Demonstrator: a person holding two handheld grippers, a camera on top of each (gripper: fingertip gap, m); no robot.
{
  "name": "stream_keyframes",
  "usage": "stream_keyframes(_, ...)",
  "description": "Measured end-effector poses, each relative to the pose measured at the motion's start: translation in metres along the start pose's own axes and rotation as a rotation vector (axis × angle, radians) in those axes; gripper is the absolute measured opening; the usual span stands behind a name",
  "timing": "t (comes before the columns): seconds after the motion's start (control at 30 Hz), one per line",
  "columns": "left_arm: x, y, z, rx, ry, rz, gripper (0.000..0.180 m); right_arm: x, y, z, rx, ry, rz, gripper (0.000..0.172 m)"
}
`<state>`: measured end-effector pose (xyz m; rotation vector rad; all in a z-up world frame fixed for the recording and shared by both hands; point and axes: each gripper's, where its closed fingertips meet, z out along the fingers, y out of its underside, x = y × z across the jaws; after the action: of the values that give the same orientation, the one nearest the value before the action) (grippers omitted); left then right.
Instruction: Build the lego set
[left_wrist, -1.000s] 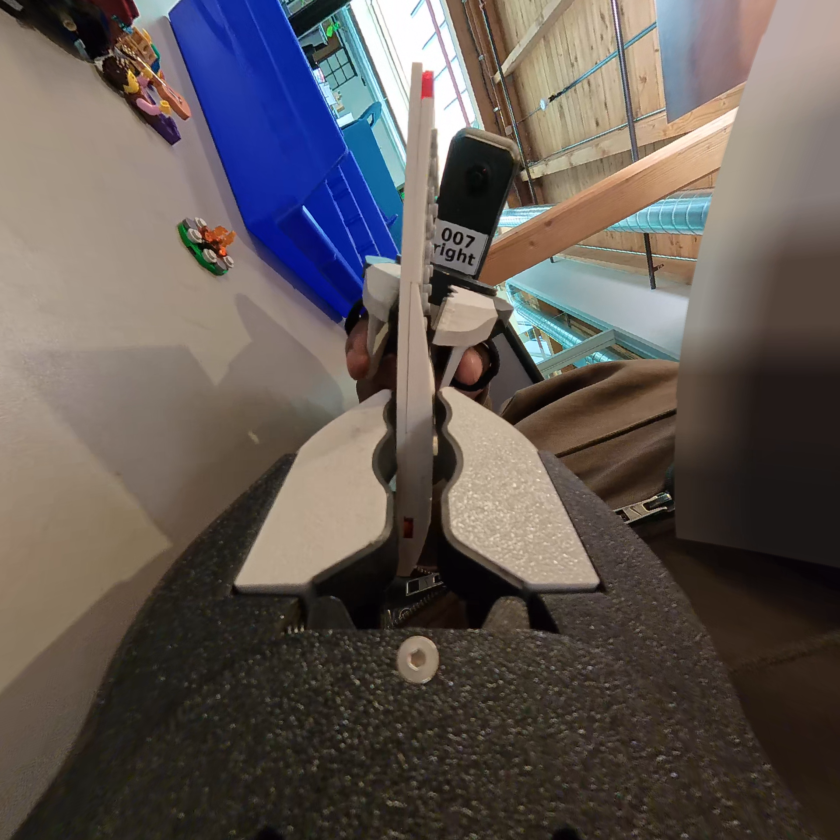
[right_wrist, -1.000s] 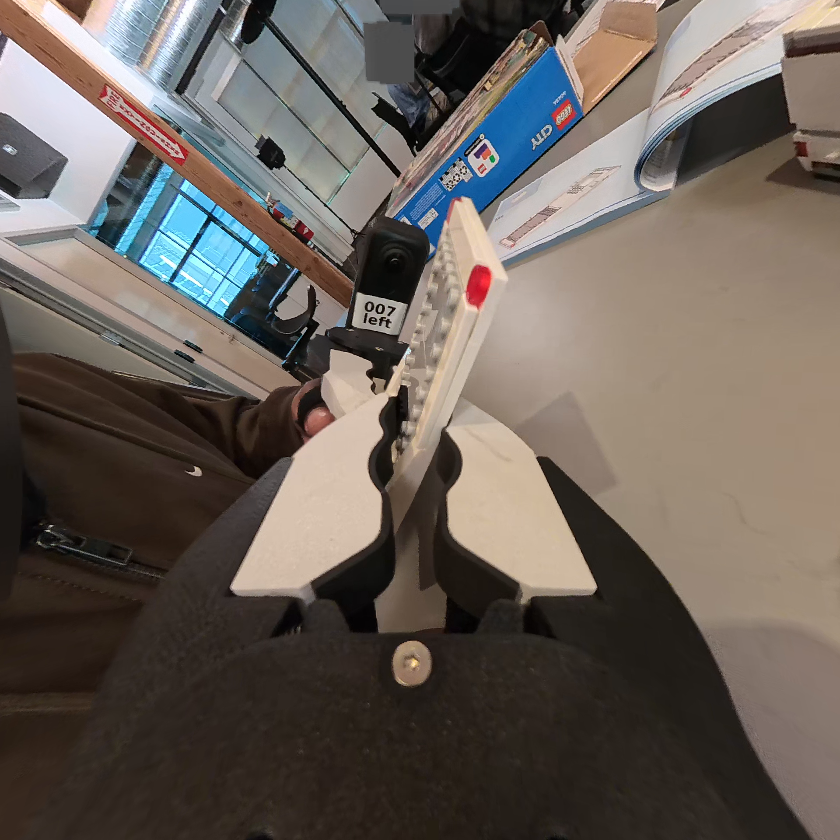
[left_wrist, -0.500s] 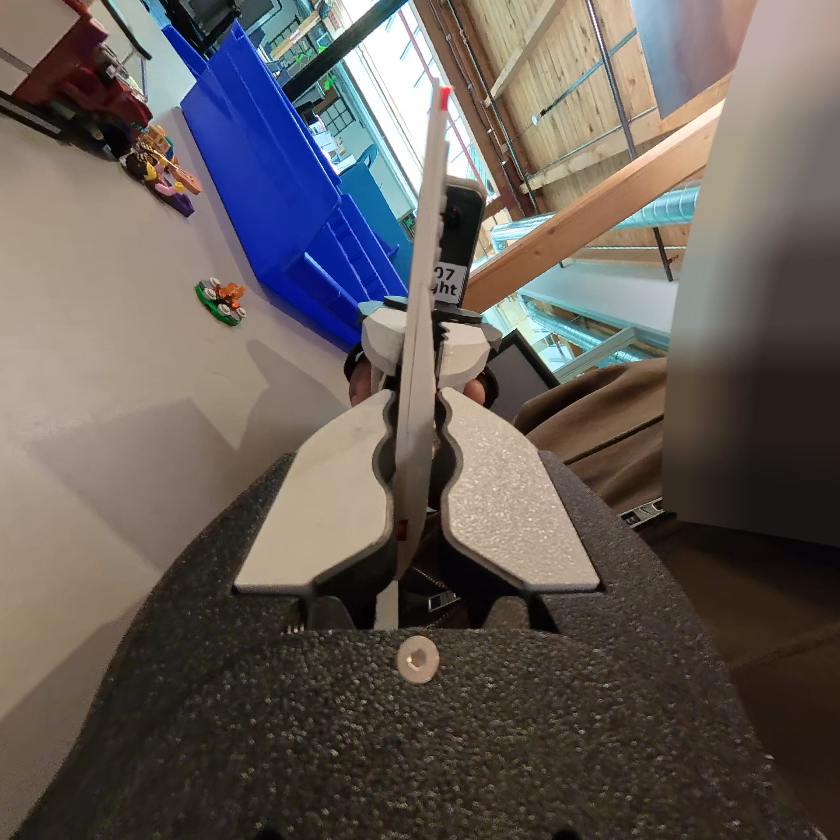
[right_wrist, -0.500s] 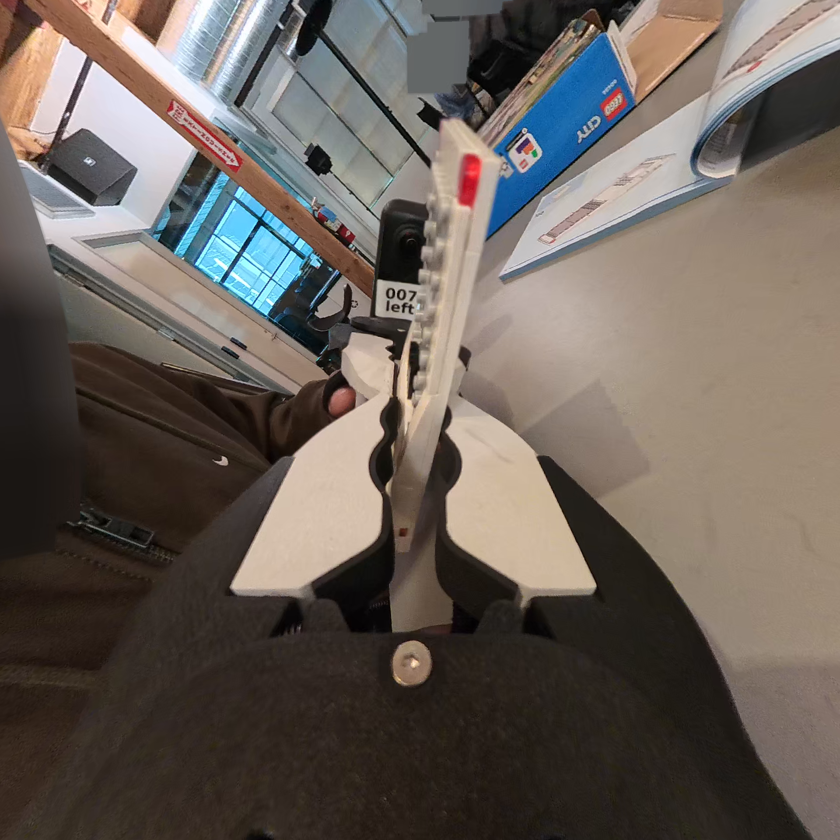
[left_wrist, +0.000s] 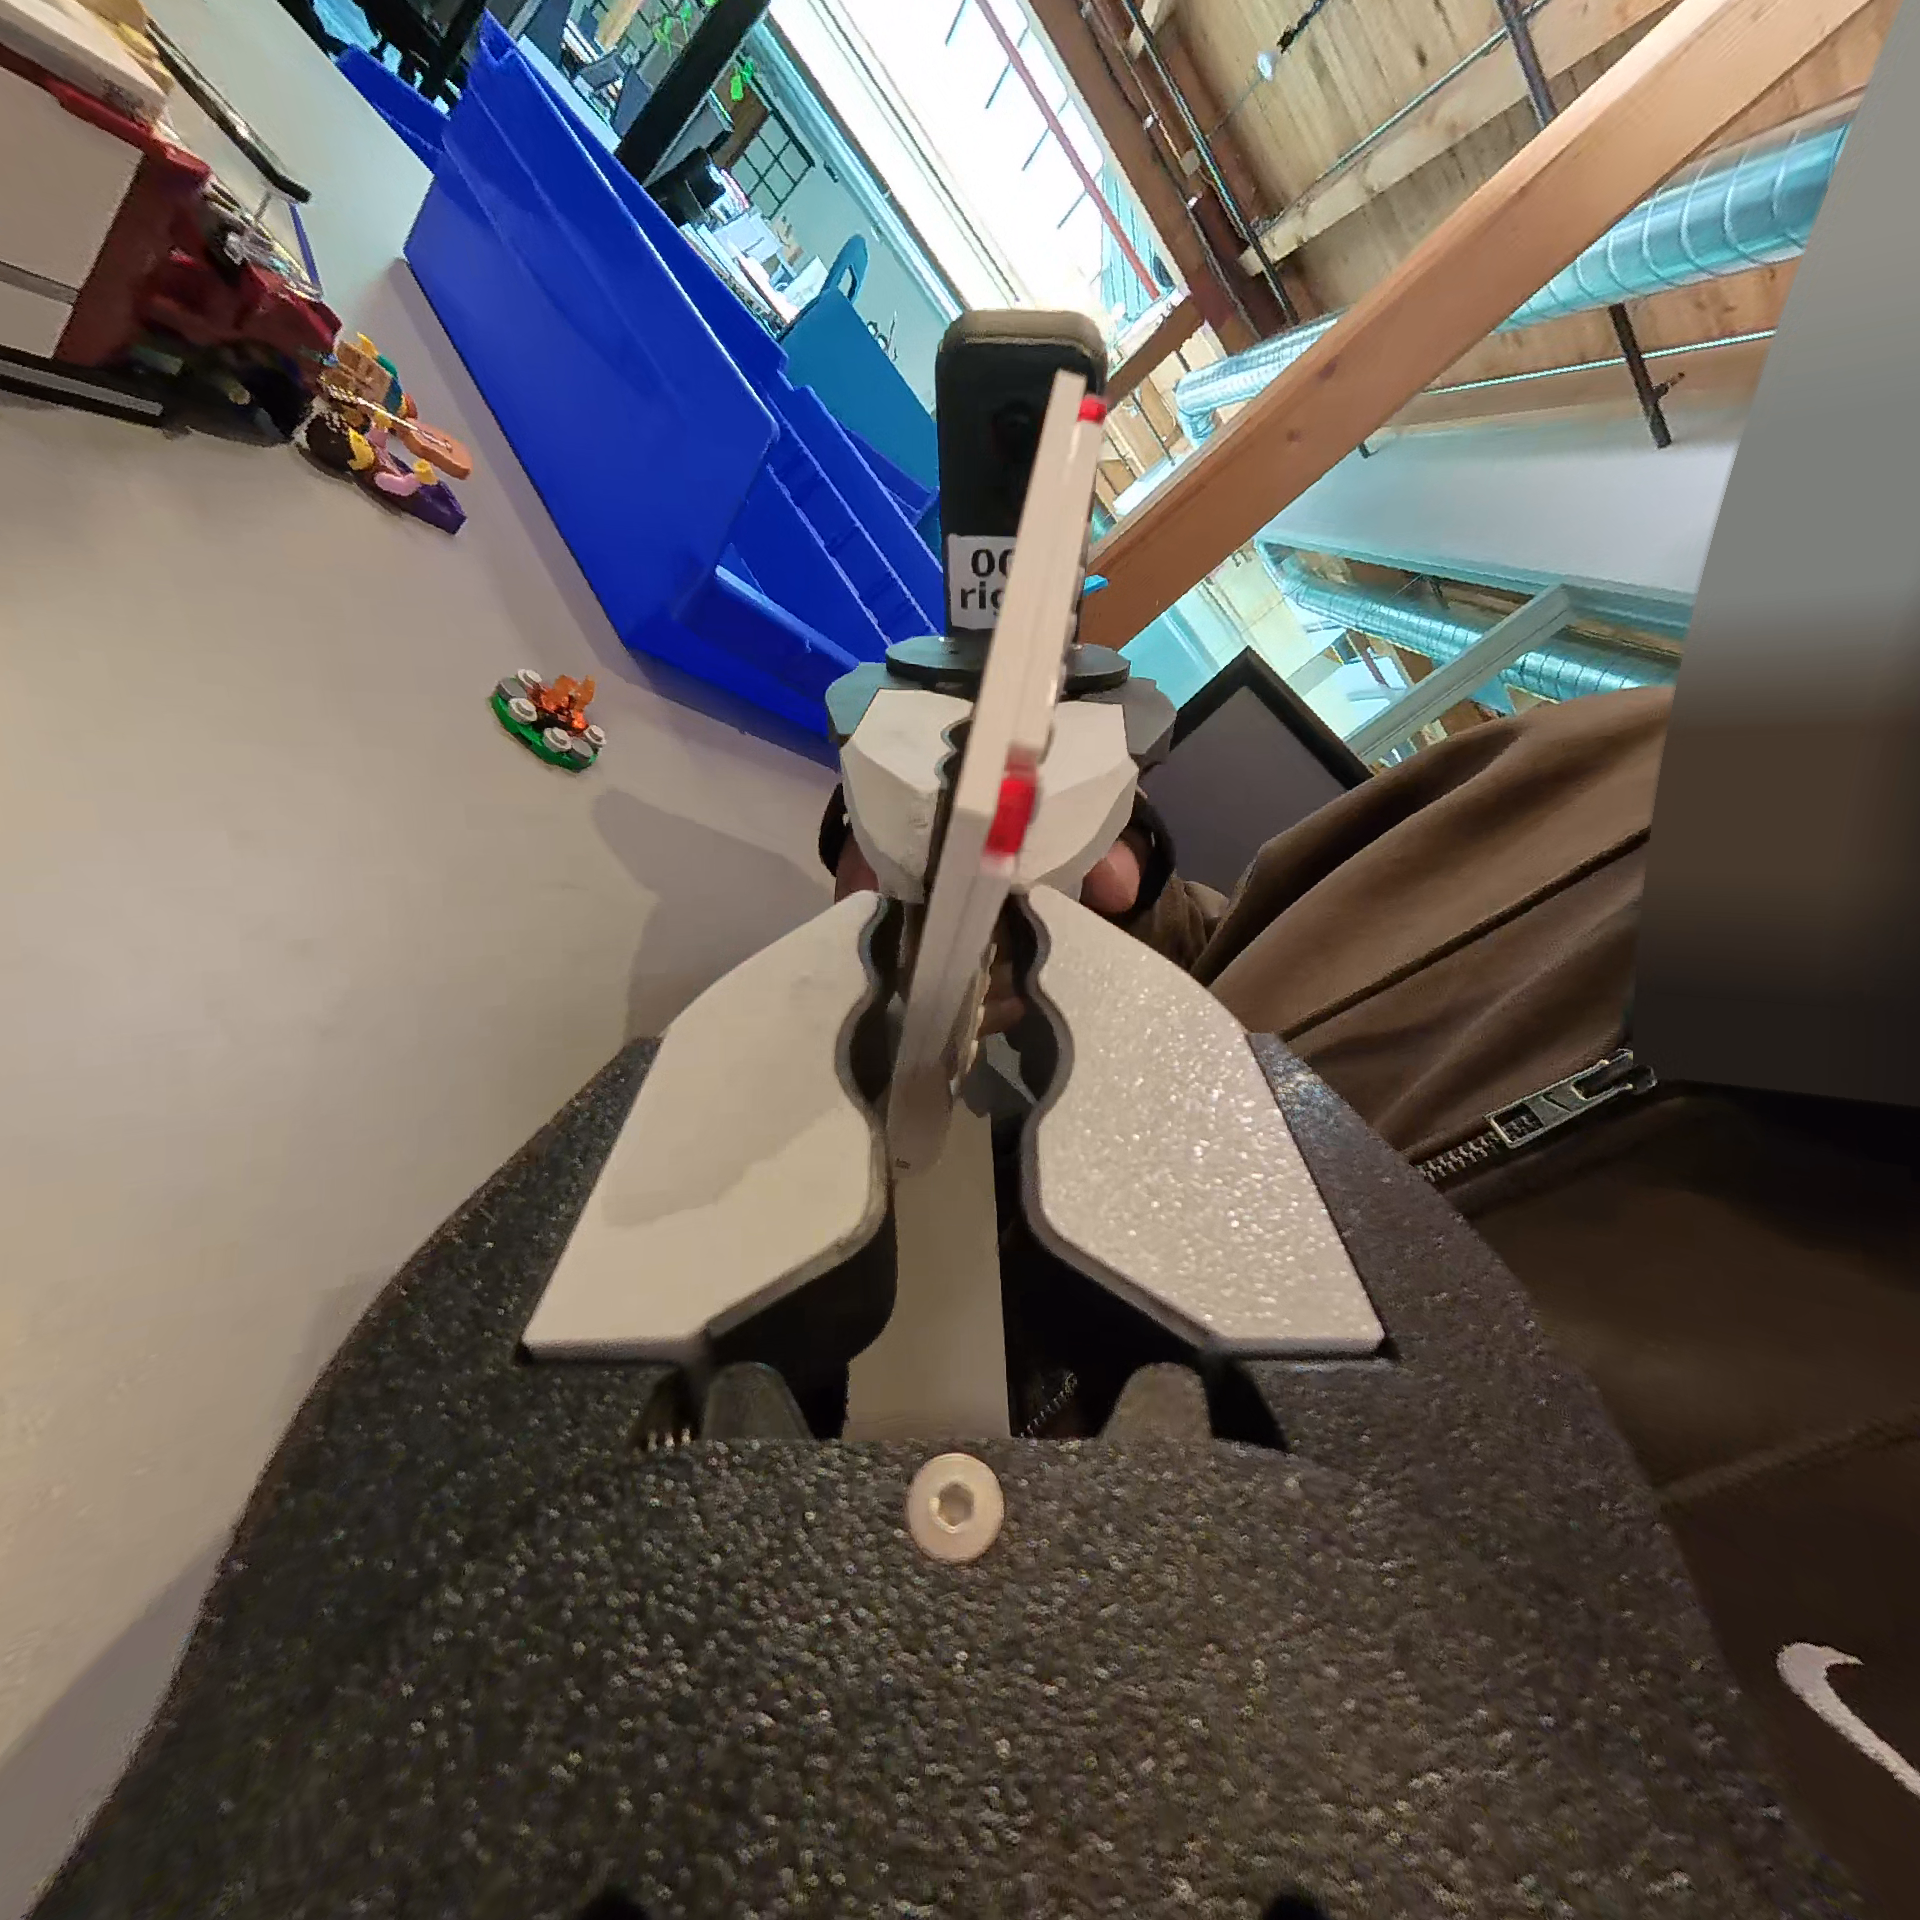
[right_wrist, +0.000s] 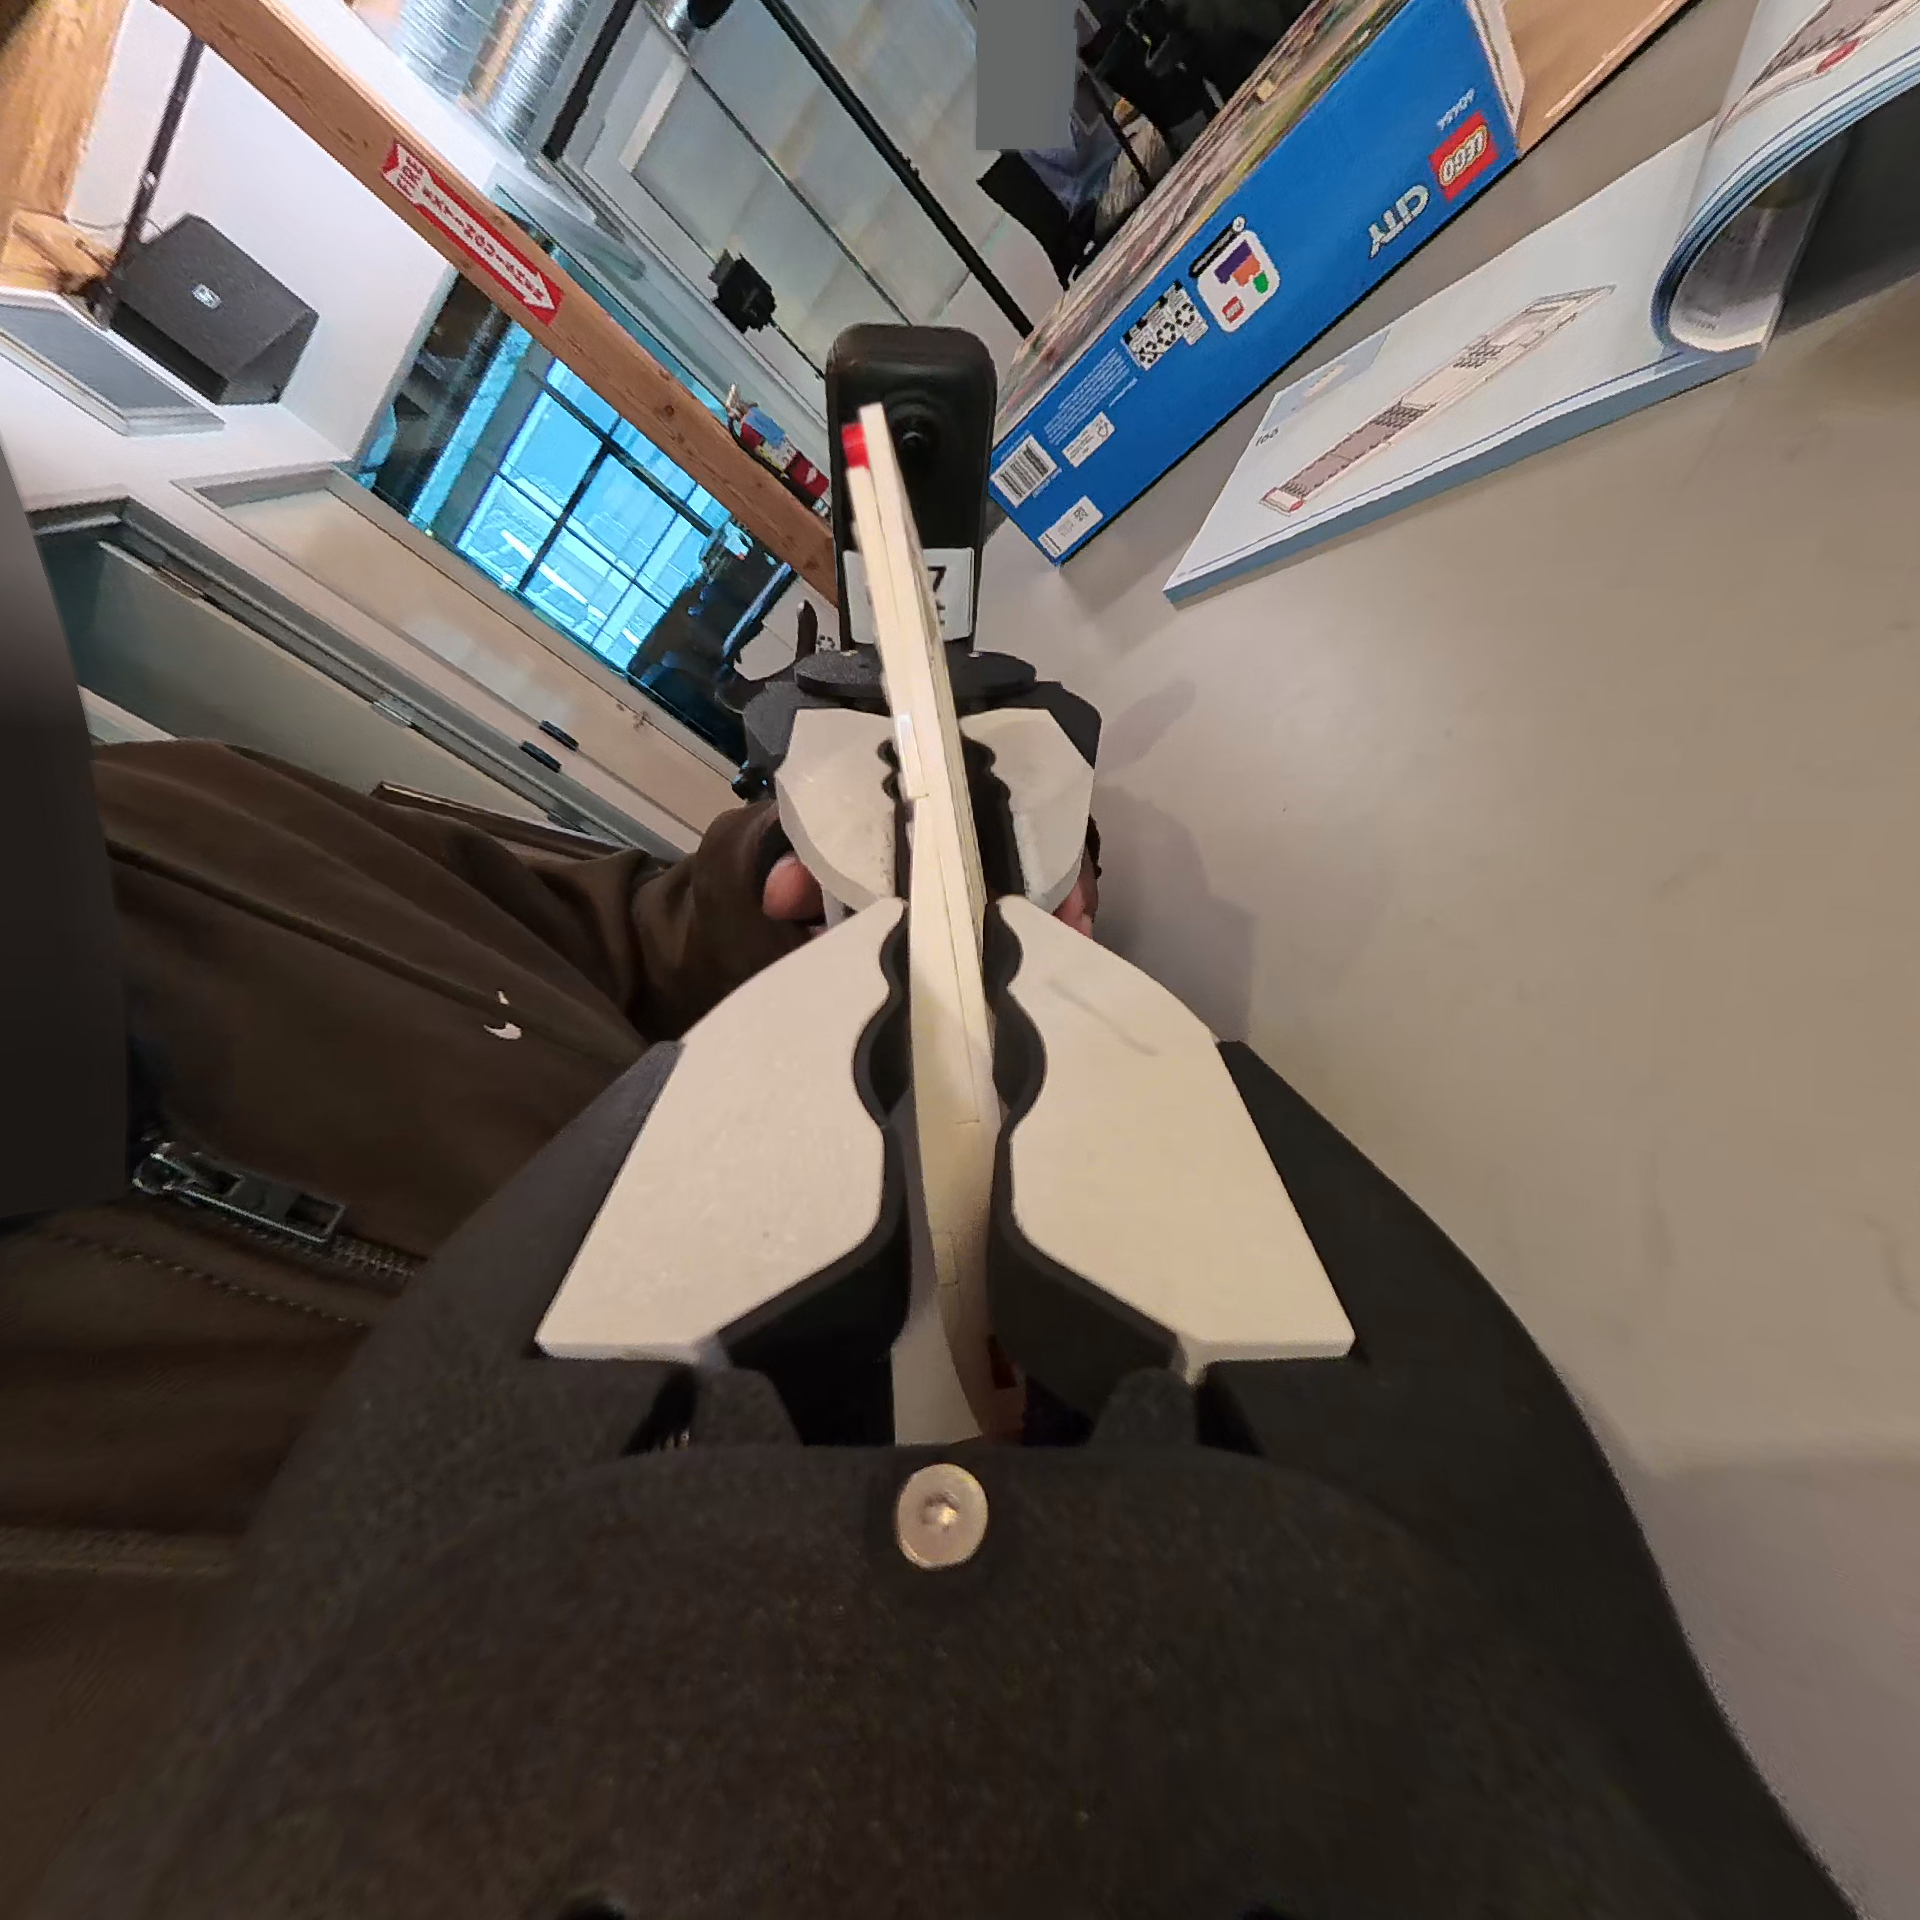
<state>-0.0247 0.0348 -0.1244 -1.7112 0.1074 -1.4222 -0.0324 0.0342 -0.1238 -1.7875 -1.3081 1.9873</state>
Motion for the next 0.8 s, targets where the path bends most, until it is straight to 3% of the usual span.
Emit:
stream_keyframes(0.27,-0.001,0.000,0.001,0.030,-0.019,-0.016,0.020,0.001,-0.012,-0.003,0.120,-0.050,0.090,0.011)
stream_keyframes(0.47,0.000,-0.003,0.002,0.066,-0.007,-0.033,0.011,0.000,-0.010,0.000,0.129,-0.070,0.109,0.011)
stream_keyframes(0.8,0.001,-0.002,0.004,0.068,0.004,-0.092,0.010,0.002,-0.010,-0.002,0.136,-0.069,0.119,0.011)
